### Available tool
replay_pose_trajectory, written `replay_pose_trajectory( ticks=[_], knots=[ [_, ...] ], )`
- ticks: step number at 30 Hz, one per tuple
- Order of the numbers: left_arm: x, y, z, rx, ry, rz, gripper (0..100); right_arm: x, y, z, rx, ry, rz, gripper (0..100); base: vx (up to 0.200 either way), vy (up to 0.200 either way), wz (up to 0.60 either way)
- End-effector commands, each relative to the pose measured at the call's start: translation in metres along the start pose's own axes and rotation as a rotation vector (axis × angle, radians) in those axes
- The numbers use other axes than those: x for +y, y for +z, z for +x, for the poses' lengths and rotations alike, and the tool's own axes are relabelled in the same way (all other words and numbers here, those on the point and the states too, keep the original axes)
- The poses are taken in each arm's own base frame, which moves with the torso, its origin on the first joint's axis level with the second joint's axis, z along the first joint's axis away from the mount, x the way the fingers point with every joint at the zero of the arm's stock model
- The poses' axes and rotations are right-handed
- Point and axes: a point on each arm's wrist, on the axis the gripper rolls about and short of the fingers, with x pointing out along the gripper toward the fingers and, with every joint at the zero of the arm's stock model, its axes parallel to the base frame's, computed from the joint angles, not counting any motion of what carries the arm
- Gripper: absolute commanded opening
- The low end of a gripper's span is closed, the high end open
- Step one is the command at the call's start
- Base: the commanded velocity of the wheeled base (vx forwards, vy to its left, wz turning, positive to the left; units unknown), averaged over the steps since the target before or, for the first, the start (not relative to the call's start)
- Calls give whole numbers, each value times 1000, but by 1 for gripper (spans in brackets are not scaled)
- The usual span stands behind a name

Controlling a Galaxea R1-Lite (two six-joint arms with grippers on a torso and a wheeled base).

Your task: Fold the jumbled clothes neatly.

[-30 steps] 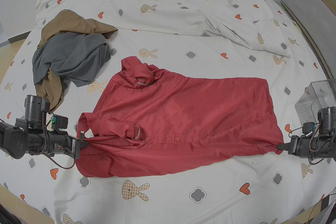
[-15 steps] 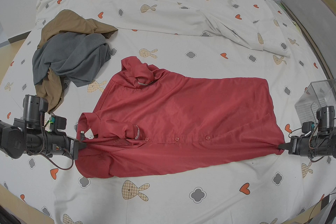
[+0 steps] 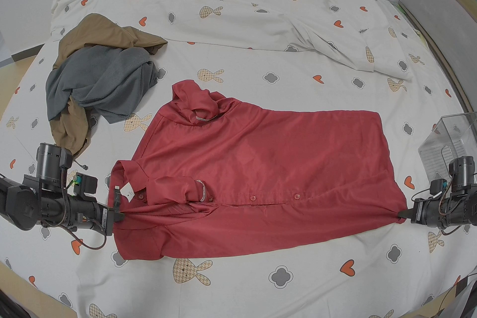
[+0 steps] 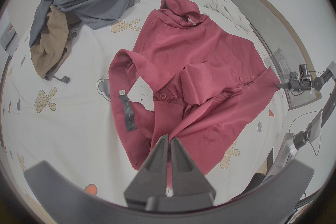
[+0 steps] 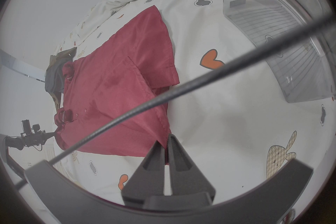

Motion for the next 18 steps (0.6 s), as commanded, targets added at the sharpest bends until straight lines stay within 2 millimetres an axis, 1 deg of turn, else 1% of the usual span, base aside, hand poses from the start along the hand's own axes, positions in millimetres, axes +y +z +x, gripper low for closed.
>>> replay_pose_trajectory(
  ticks=[1,3,4,6,7,10,11,14,15,18],
  knots=[
    [-2,-1,-2,-2,-3,5,0,1,0,1,3,5,-5,0,0,0,0],
    [-3,-2,-3,-4,-4,10,0,3,0,2,5,2,-10,0,0,0,0],
    [-5,-3,-4,-2,-5,11,0,3,0,2,5,3,-11,100,0,0,0],
    [-9,-7,-6,5,-7,54,0,4,1,1,-2,3,-15,100,0,0,0],
    [-9,-7,-7,4,-3,59,100,4,1,1,-2,3,-15,100,0,0,0],
    [-14,-12,-10,15,25,98,100,5,5,-1,-22,6,-21,100,0,0,0],
    [-18,-13,-12,15,45,113,100,7,8,-9,-58,11,-28,100,0,0,0],
    [-21,-17,-19,7,66,119,100,12,15,-23,-127,27,-41,100,0,0,0],
    [-22,-17,-26,-18,75,123,100,18,20,-33,-173,39,-62,100,0,0,0],
    [-23,-13,-36,-65,88,129,100,23,23,-37,-198,53,-79,100,0,0,0]
  ],
)
